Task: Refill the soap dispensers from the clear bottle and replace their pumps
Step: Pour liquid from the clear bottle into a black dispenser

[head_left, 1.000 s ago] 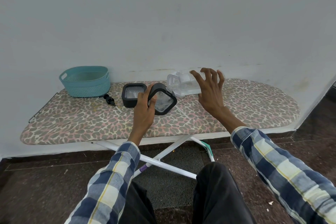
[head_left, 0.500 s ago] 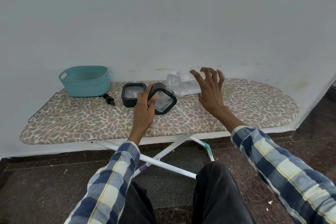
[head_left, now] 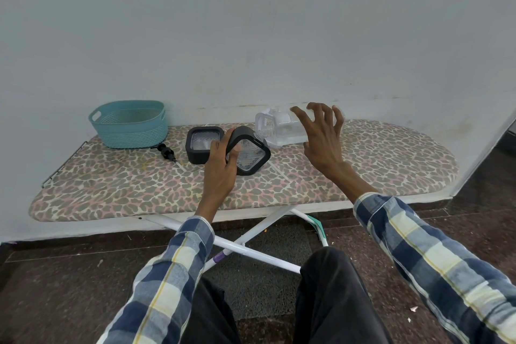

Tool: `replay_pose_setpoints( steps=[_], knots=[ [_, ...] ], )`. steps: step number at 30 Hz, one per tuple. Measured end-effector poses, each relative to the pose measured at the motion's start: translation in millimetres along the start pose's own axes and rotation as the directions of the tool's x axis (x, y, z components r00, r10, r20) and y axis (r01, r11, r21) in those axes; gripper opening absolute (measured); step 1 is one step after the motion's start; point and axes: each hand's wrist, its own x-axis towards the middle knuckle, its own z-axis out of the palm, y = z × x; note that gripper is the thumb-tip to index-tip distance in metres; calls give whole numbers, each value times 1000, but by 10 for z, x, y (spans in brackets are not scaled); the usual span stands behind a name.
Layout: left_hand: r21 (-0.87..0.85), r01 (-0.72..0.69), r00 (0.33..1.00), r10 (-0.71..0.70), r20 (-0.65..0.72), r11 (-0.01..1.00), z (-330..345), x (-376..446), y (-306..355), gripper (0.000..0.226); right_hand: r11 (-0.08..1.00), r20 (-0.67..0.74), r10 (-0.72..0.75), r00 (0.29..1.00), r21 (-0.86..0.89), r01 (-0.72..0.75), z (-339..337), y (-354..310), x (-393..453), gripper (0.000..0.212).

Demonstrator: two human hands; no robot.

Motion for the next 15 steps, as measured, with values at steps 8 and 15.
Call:
replay_pose_setpoints(
  steps=[8,15],
  knots=[
    [10,-5,1000,5,-4,1000,10,4,-20,58,1000,-6,-3,1000,2,3,9,12,-1,106],
    [2,-5,1000,5,1,1000,15,7,-22,54,1000,-10,-5,1000,10,5,5,16,0,106]
  ],
)
